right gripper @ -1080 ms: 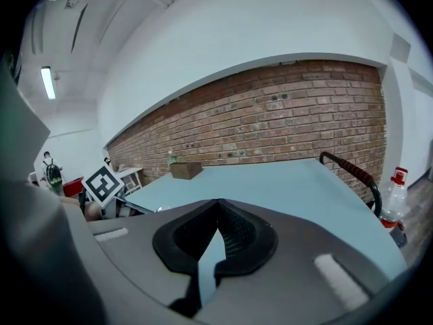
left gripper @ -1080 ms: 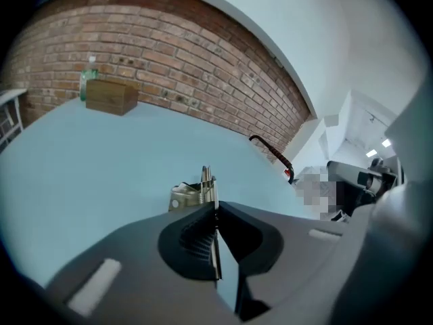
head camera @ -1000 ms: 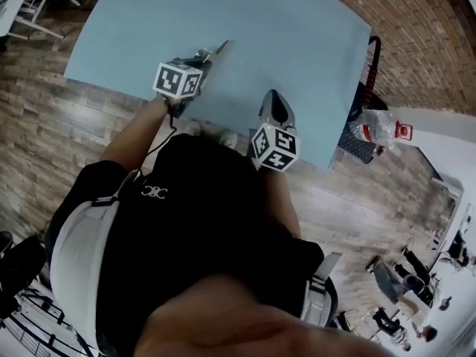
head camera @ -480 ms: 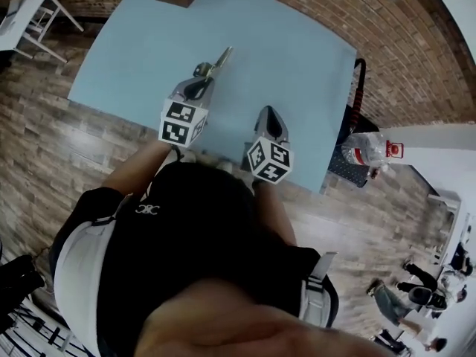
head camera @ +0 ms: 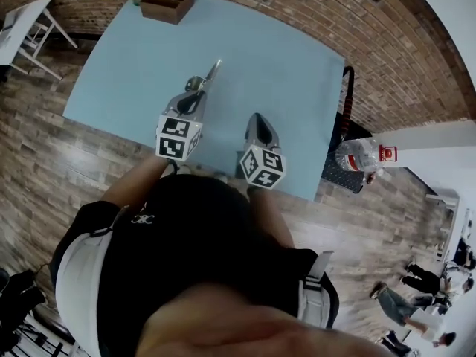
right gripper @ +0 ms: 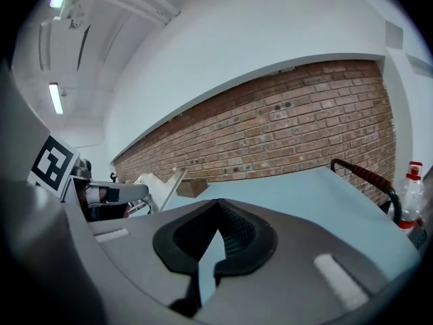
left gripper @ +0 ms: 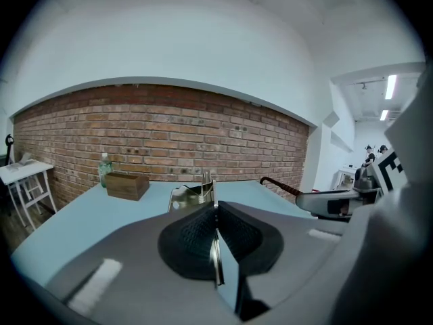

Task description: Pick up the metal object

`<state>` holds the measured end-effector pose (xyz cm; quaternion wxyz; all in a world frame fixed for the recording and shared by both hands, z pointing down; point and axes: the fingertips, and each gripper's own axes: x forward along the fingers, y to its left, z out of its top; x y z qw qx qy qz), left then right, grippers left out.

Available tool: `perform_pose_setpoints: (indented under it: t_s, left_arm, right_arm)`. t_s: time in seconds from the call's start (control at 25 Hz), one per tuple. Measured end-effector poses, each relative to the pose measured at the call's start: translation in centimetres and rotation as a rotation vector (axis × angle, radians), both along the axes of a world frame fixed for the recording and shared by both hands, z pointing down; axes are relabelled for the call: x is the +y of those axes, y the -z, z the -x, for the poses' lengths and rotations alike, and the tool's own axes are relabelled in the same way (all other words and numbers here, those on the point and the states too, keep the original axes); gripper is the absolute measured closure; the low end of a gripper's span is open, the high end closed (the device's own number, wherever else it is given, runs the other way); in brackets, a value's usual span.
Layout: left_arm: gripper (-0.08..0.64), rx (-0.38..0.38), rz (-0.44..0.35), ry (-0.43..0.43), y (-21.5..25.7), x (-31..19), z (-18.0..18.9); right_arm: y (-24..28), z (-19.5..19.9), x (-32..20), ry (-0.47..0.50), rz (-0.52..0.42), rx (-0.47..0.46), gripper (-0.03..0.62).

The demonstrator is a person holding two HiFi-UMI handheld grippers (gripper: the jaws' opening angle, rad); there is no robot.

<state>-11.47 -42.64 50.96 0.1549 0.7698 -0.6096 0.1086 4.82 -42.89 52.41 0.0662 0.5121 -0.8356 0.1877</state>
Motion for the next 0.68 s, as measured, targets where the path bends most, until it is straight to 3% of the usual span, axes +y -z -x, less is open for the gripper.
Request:
perform_pose_setpoints:
  t_s: [0.68]
  left_arm:
    - [0.552,-0.011,0.057,-0.06,-1.1,-1.7,-1.7]
  right_arm:
    - [-0.3,-1.1,-1.4,-0.014,0.004,0.031,0.58]
